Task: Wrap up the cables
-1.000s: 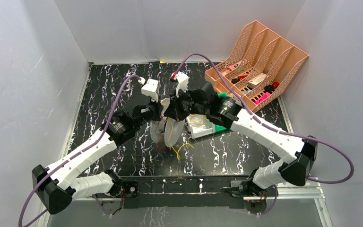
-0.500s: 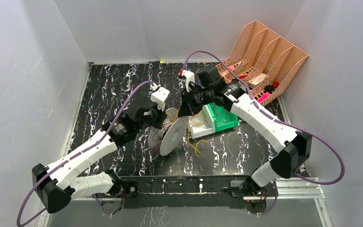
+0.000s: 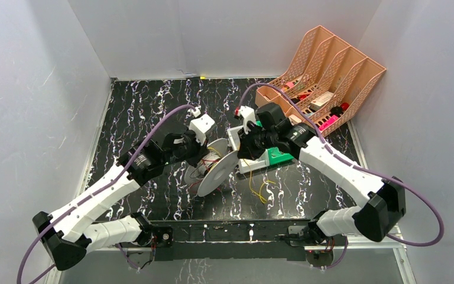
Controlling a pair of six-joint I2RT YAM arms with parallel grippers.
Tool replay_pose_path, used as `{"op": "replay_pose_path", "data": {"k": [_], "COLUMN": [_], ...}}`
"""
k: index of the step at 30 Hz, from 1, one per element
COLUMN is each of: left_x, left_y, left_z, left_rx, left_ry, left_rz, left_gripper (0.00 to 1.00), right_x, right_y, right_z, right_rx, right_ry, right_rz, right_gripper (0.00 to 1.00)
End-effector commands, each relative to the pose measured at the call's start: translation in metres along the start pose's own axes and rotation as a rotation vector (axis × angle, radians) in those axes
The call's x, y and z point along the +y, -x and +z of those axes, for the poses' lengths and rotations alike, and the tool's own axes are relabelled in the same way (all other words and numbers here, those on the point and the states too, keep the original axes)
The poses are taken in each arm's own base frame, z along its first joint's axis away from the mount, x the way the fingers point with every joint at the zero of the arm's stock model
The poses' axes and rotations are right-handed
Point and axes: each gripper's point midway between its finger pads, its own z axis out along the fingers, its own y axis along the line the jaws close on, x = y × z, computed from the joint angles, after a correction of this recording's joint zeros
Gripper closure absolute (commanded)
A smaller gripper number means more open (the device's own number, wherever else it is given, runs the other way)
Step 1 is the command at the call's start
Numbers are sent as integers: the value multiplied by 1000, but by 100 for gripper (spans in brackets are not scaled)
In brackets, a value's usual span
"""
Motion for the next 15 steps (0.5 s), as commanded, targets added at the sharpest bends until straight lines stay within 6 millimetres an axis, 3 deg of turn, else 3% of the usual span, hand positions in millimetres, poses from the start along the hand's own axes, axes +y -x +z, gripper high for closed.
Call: {"op": "replay_pose_path", "data": {"k": [1, 8, 15], "left_x": [-28, -38, -43], "left_y": [13, 29, 49], "left_z": [-33, -53, -67], "left_rx": [-21, -67, -120], "left_ry": [-153, -210, -229], "left_rz": [45, 55, 41], "left_gripper": [100, 100, 100], "right_x": [-31, -47, -40], "right_y": [42, 20, -2], "right_z": [-14, -7, 8], "right_rx": [-264, -338, -407], "right_ry": [-168, -238, -159], "right_rz": [-33, 27, 73], "right_gripper": [90, 83, 76]}}
